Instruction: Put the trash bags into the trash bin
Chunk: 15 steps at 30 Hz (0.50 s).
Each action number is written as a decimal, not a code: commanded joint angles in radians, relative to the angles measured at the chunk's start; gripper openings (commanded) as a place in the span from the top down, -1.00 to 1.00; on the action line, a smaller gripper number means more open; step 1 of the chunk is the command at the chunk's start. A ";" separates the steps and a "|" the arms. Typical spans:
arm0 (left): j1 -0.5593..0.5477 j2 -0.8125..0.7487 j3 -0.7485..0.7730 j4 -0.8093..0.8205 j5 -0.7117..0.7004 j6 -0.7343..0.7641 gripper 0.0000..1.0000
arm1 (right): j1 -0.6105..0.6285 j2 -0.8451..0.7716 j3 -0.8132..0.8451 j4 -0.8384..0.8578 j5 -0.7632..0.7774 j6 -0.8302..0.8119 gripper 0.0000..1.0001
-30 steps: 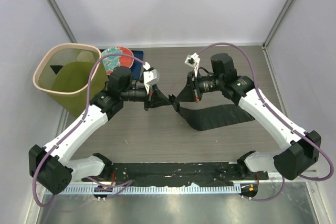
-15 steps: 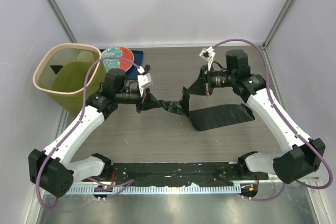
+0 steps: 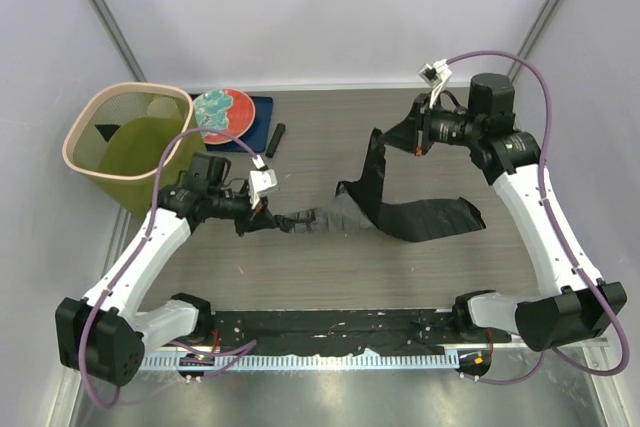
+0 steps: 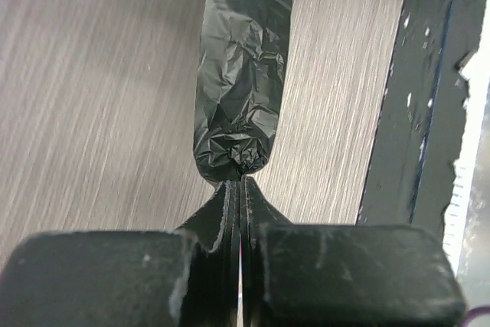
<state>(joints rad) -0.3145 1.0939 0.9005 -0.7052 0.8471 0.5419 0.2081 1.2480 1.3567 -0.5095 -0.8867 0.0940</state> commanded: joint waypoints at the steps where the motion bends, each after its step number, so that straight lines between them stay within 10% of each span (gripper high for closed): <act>1: 0.025 -0.028 -0.035 -0.170 -0.071 0.191 1.00 | -0.038 -0.027 0.085 0.019 0.049 -0.043 0.99; 10: 0.041 -0.063 -0.035 -0.169 -0.129 0.219 0.90 | -0.044 -0.041 0.127 0.042 -0.064 -0.007 0.99; 14: 0.040 -0.115 0.075 0.060 -0.029 -0.110 -0.89 | -0.015 -0.053 0.127 0.091 -0.089 0.065 0.99; 15: 0.040 -0.117 0.086 0.260 -0.028 -0.342 -0.99 | -0.001 -0.055 0.124 0.112 -0.090 0.088 0.98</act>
<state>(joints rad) -0.2790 1.0382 0.8768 -0.8448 0.7376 0.6502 0.1757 1.2324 1.4494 -0.4889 -0.9218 0.1066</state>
